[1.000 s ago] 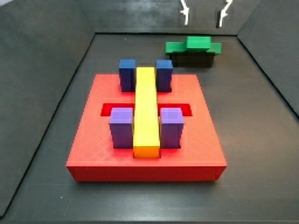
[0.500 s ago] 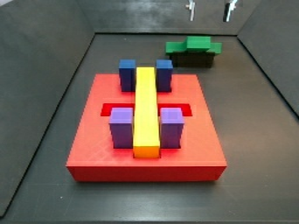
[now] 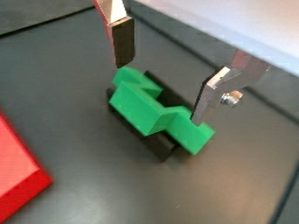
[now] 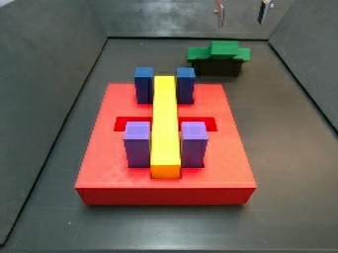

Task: Pick up the green object. Move up. Place the green object on the fixture. Regrasp the green object. Move to above the board. Insert the green object.
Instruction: Regrasp the green object.

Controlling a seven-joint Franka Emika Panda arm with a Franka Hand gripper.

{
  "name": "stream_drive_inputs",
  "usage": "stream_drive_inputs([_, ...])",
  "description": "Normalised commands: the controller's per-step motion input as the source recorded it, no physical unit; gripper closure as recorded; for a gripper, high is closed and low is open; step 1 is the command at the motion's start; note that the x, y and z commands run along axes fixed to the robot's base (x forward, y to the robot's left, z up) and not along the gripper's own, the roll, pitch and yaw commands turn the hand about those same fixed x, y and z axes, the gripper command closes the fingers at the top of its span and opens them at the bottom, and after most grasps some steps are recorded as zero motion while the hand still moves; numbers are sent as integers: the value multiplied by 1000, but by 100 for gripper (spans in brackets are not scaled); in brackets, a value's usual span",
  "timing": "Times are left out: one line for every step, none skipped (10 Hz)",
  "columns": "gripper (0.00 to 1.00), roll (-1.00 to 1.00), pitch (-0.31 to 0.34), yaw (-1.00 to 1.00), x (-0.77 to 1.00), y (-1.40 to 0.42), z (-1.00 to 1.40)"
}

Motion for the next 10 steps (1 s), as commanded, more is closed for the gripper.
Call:
stream_drive_inputs([0,1000,300,0,360,-100,0])
stream_drive_inputs([0,1000,223,3,383,-146,0])
stream_drive_inputs([0,1000,143,77,351,-117,0])
stream_drive_inputs([0,1000,237,71,226,-43,23])
stream_drive_inputs([0,1000,234,106,223,-171,0])
stream_drive_inputs([0,1000,120,140,220,-140,-46])
stream_drive_inputs([0,1000,137,157,163,-77,0])
stream_drive_inputs([0,1000,171,280,0,-114,-17])
stream_drive_inputs([0,1000,71,366,-43,-46,-211])
stream_drive_inputs([0,1000,46,360,-74,-34,-263])
